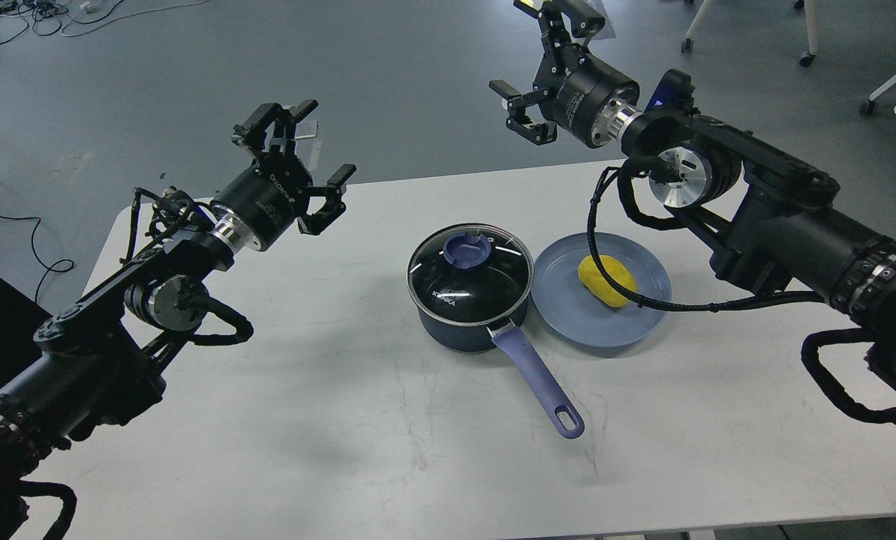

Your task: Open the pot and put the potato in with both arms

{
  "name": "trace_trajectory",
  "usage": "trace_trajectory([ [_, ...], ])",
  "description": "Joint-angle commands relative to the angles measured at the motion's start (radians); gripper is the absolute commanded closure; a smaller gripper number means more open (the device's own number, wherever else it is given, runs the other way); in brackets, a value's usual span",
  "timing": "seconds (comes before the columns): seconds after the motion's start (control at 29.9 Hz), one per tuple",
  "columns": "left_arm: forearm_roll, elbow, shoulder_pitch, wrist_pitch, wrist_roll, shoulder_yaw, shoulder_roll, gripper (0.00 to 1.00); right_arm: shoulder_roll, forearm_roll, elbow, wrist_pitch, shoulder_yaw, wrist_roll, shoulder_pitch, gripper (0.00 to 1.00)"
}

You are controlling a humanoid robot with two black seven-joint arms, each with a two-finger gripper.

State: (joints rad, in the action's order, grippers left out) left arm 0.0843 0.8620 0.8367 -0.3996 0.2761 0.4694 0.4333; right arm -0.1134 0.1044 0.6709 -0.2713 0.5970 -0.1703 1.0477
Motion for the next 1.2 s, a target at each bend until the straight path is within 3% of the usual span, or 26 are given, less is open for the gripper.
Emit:
trace_trajectory([
  [0.0, 0.0, 0.0, -0.001, -0.001, 0.0, 0.0, -0.001, 0.02, 0.0, 0.0, -0.001, 0.0, 0.0, 0.002, -0.002, 0.0],
  [0.5, 0.0, 0.003, 0.002, -0.005, 0.0, -0.003, 0.01, 0.02, -0.003, 0.012, 0.001, -0.003, -0.014, 0.005, 0.0, 0.0],
  [0.74, 0.002, 0.005, 0.002, -0.012, -0.044, 0.0, 0.009, 0.02, -0.005, 0.014, 0.004, -0.003, -0.016, 0.005, 0.005, 0.0],
  [1.17, -0.001, -0.001, 0.013, 0.002, -0.046, 0.006, 0.007, 0.02, 0.0, 0.014, 0.001, -0.003, -0.014, 0.003, 0.006, 0.0],
])
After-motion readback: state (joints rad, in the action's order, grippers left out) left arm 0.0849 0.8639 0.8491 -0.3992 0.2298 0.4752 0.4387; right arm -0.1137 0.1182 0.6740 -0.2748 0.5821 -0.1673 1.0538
